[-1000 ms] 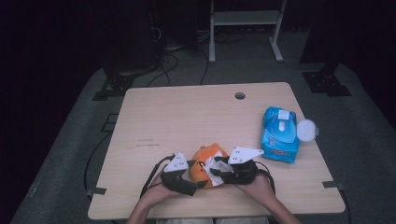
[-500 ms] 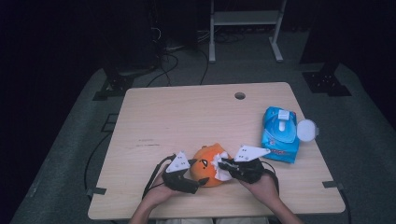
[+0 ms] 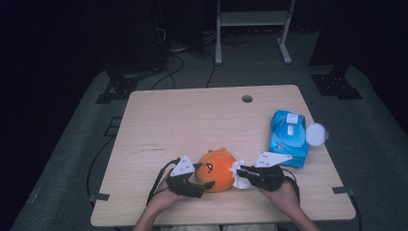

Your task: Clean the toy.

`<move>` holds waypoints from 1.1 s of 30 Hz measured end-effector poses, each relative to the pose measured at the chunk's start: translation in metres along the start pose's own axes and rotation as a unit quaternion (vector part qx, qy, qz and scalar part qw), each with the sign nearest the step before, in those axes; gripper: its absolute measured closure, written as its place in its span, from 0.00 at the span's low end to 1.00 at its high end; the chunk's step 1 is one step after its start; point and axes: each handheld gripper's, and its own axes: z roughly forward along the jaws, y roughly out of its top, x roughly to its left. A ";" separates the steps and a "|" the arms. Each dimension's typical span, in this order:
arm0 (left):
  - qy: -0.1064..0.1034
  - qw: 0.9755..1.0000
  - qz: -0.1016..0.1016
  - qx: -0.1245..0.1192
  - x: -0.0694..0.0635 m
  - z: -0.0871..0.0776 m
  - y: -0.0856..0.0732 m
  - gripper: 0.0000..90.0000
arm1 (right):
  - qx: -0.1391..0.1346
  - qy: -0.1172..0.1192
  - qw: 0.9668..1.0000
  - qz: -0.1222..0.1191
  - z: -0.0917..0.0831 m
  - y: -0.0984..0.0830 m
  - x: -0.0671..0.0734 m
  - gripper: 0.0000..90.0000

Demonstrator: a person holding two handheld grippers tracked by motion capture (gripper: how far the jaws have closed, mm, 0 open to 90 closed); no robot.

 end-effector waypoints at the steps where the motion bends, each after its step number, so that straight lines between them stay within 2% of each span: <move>1: -0.001 1.000 -0.003 0.000 0.001 -0.001 0.000 0.26 | -0.006 0.012 1.000 0.004 0.000 0.001 0.003 0.89; 4: -0.002 1.000 -0.007 0.001 0.004 -0.002 -0.002 0.26 | -0.006 0.007 1.000 -0.012 0.000 0.004 0.009 0.89; 8: -0.002 1.000 -0.010 -0.002 0.005 -0.003 -0.002 0.26 | -0.007 -0.016 1.000 0.026 -0.003 -0.004 -0.014 0.89; 10: -0.002 1.000 -0.009 0.000 0.005 -0.003 -0.002 0.26 | -0.011 -0.014 0.999 0.042 -0.005 -0.007 -0.020 0.89; 11: -0.001 1.000 -0.008 0.001 0.006 -0.003 -0.002 0.27 | -0.013 -0.010 0.999 0.041 -0.005 -0.006 -0.017 0.89; 13: -0.001 1.000 -0.012 -0.001 0.007 -0.002 -0.002 0.27 | -0.023 0.019 0.999 0.038 -0.002 -0.003 -0.008 0.89; 14: -0.001 1.000 -0.013 -0.001 0.007 -0.002 -0.002 0.27 | -0.024 0.029 0.999 0.029 0.000 0.000 -0.001 0.89; 16: 0.000 1.000 -0.015 0.000 0.007 -0.003 -0.003 0.27 | -0.019 0.021 1.000 0.000 0.005 0.005 0.010 0.89; 17: -0.001 1.000 -0.016 -0.002 0.008 -0.003 -0.003 0.27 | -0.019 0.016 1.000 -0.002 0.005 0.006 0.009 0.89; 19: -0.002 1.000 -0.014 -0.003 0.008 -0.003 -0.003 0.27 | -0.023 0.006 1.000 0.017 0.003 0.004 0.000 0.89; 22: -0.001 1.000 -0.012 -0.001 0.007 -0.003 -0.002 0.27 | -0.017 -0.027 0.999 0.040 0.000 -0.005 -0.018 0.89; 23: -0.002 1.000 -0.012 0.000 0.007 -0.003 -0.002 0.27 | -0.018 -0.026 0.998 0.050 -0.001 -0.007 -0.022 0.89; 25: -0.001 1.000 -0.013 -0.002 0.008 -0.003 -0.003 0.27 | -0.024 -0.015 0.998 0.059 0.000 -0.008 -0.022 0.89; 27: 0.001 1.000 -0.019 -0.002 0.009 -0.003 -0.003 0.26 | -0.030 -0.002 0.998 0.048 0.002 -0.004 -0.015 0.89; 29: 0.012 1.000 -0.025 -0.004 0.009 -0.005 -0.002 0.23 | -0.024 -0.009 0.999 0.036 0.006 -0.001 -0.009 0.89; 31: 0.026 0.999 -0.039 -0.012 0.010 -0.005 -0.001 0.18 | -0.025 -0.007 0.999 0.045 0.007 -0.003 -0.011 0.89; 33: 0.025 0.999 -0.043 -0.007 0.011 -0.003 0.000 0.18 | -0.030 -0.004 0.998 0.058 0.006 -0.004 -0.014 0.89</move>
